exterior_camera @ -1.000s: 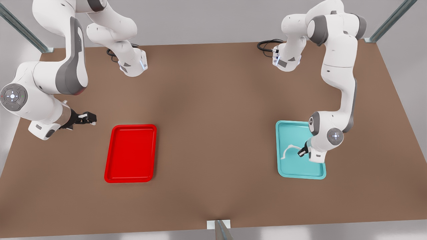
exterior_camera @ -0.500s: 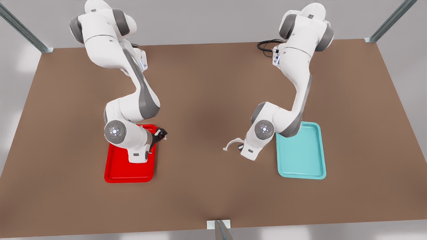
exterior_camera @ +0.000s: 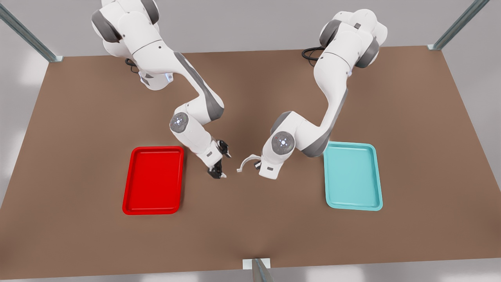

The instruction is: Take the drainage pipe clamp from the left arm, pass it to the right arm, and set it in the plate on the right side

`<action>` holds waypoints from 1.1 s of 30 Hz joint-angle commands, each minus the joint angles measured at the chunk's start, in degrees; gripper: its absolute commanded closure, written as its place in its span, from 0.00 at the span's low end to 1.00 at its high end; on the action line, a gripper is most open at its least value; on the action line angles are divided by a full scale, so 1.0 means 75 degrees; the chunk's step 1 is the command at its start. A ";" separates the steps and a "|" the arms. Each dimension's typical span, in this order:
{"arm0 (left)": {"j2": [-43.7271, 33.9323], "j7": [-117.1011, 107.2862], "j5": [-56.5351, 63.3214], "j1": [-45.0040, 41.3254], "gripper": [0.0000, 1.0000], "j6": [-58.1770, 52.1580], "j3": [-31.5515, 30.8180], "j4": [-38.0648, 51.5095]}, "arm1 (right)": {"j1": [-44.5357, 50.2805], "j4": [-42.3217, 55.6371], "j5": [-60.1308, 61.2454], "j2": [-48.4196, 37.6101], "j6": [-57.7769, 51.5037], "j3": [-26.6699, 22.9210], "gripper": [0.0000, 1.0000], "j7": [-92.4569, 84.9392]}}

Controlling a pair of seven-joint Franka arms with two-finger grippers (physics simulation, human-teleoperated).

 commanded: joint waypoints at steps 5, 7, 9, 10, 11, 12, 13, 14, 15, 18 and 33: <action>0.0070 -0.1592 0.0029 -0.0110 0.79 -0.0021 -0.0015 0.0004 | 0.0012 -0.0076 0.0448 0.0025 0.1645 0.0340 0.00 -0.4162; 0.0105 -0.1580 0.0041 -0.0145 0.79 -0.0009 -0.0015 0.0004 | 0.0001 -0.0123 0.0448 0.0072 0.1704 0.0434 0.00 -0.4209; 0.0117 -0.1580 0.0029 -0.0157 0.79 0.0003 -0.0015 0.0015 | 0.0001 -0.0240 0.0448 -0.0010 0.1715 0.0481 0.00 -0.4490; 0.0117 -0.1580 0.0029 -0.0157 0.79 0.0003 -0.0015 0.0015 | 0.0001 -0.0299 0.0448 -0.0034 0.1751 0.0492 0.00 -0.4537; 0.0117 -0.1580 0.0029 -0.0157 0.79 -0.0009 -0.0015 0.0027 | 0.0001 -0.0334 0.0448 -0.0034 0.1751 0.0492 0.00 -0.4596; 0.0129 -0.1580 0.0029 -0.0157 0.79 -0.0009 -0.0003 0.0062 | 0.0001 -0.0439 0.0448 -0.0045 0.1762 0.0504 0.00 -0.4725; 0.0117 -0.1592 0.0029 -0.0157 0.79 -0.0009 -0.0003 0.0062 | 0.0001 -0.0580 0.0448 -0.0092 0.1903 0.0562 0.00 -0.4842; 0.0117 -0.1603 0.0029 -0.0157 0.79 0.0003 -0.0003 0.0086 | 0.0001 -0.0639 0.0448 -0.0116 0.1915 0.0563 0.00 -0.4924; 0.0117 -0.1603 0.0029 -0.0157 0.79 -0.0009 -0.0003 0.0109 | 0.0001 -0.0639 0.0448 -0.0081 0.1984 0.0609 0.00 -0.4924; 0.0117 -0.1323 0.0029 -0.0157 0.79 -0.0044 -0.0015 0.0109 | 0.0001 -0.0615 0.0448 0.0165 0.2429 0.0797 0.01 -0.4912; 0.0093 -0.0010 0.0029 -0.0169 0.79 -0.0243 -0.0015 0.0121 | 0.0001 -0.0158 0.0471 0.1091 0.3250 0.1149 0.01 -0.4819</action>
